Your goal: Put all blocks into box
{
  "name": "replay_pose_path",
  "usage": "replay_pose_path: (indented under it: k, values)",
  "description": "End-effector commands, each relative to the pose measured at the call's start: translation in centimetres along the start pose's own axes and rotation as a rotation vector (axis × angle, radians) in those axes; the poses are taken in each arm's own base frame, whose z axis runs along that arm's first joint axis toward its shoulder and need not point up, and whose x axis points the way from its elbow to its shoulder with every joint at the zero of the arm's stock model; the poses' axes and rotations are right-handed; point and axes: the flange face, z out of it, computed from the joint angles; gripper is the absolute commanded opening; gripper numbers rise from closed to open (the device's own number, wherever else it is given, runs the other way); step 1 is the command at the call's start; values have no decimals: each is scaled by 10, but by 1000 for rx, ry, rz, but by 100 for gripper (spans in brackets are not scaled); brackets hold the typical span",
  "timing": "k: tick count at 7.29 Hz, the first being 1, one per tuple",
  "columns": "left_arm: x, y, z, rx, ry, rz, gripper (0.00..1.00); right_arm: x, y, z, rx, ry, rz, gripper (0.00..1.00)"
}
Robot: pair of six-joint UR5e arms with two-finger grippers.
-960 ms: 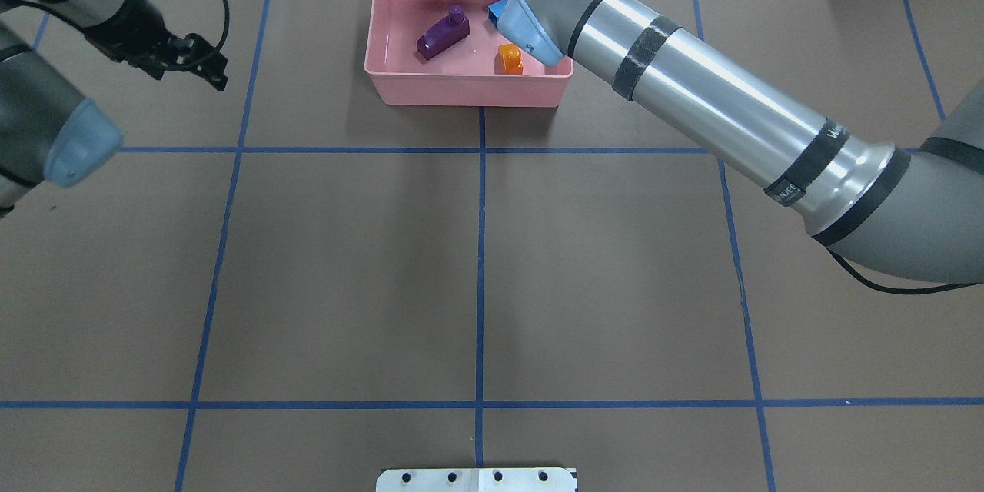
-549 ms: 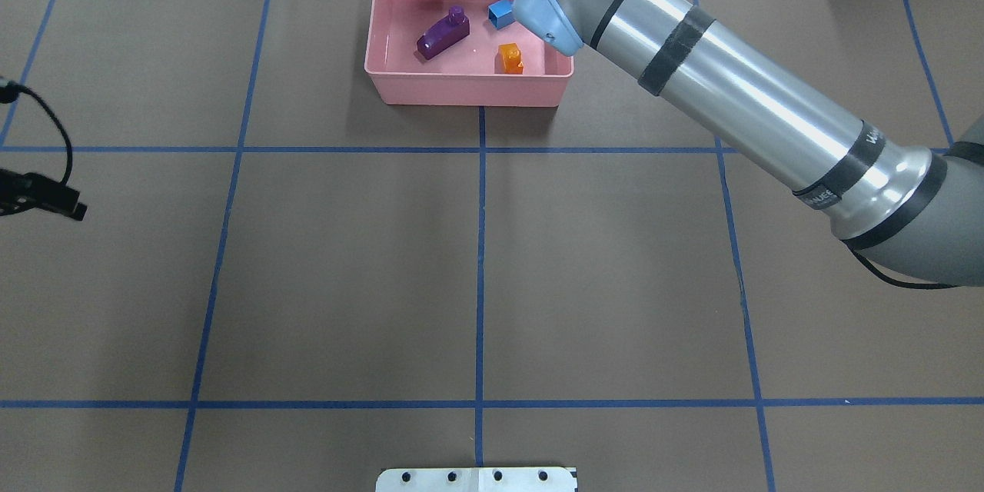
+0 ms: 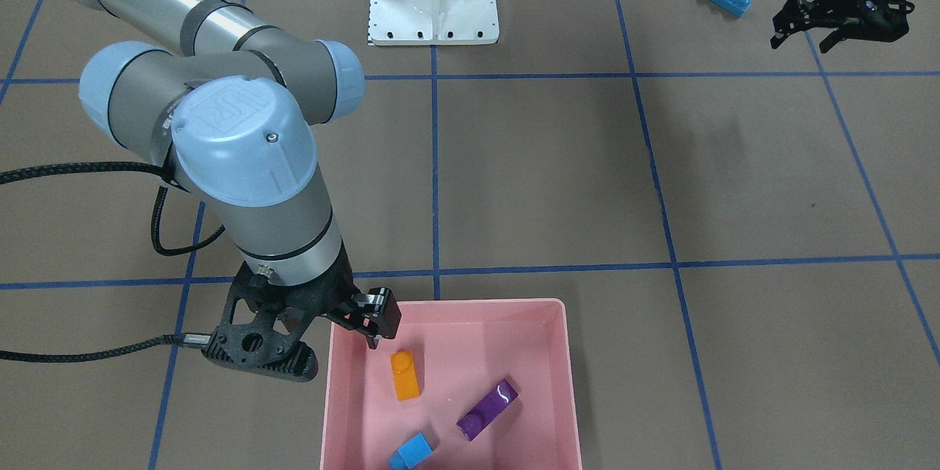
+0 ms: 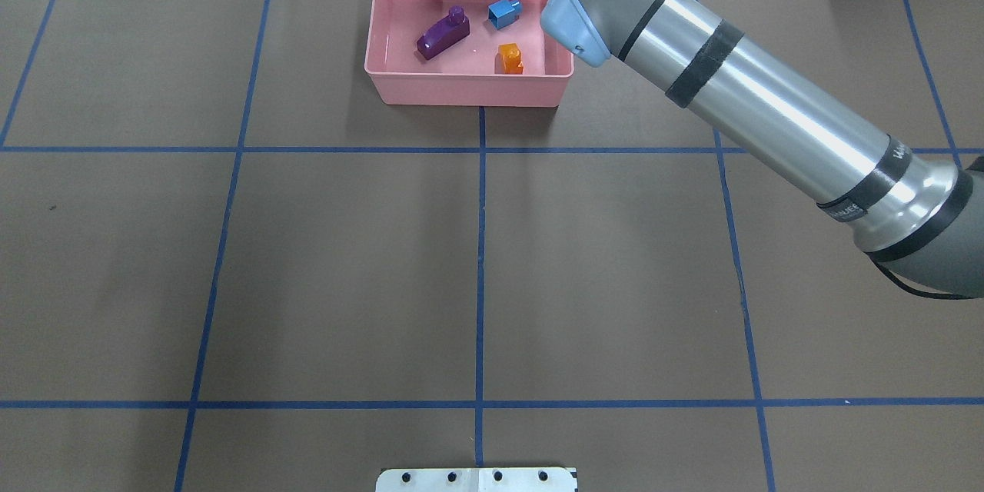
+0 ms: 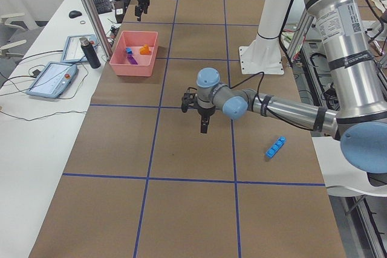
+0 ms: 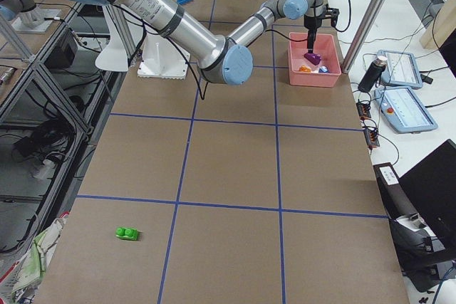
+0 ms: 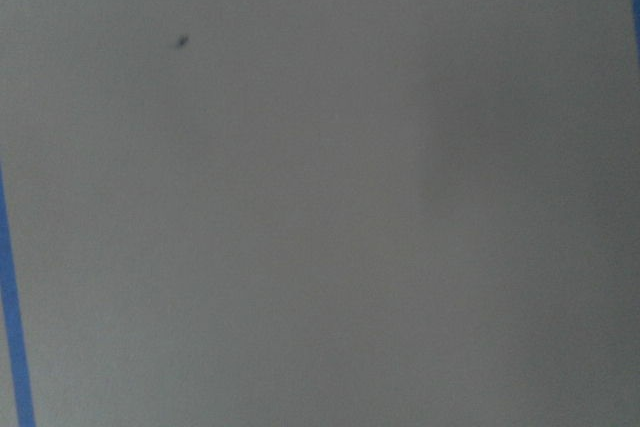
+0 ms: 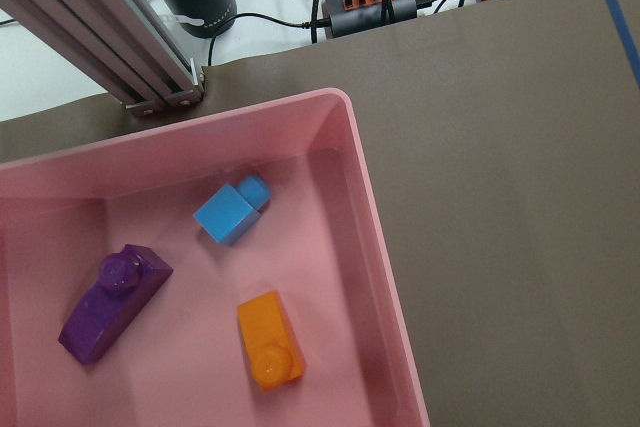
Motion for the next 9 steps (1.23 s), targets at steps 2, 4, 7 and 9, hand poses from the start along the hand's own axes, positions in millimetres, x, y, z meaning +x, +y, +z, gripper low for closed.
replay_pose_path:
  k: [2, 4, 7, 9]
  values:
    - [31, 72, 56, -224, -63, -80, 100, 16, 10, -6, 9, -16, -9, 99]
    - [50, 112, 93, -322, -152, -60, 100, 22, 10, -10, 18, -20, -7, 99]
    - [34, 139, 123, -352, -149, -18, 100, 27, 17, -18, 23, -15, -8, 99]
    - [31, 141, 124, -357, -131, -8, 100, 26, 18, -21, 23, -16, -9, 99]
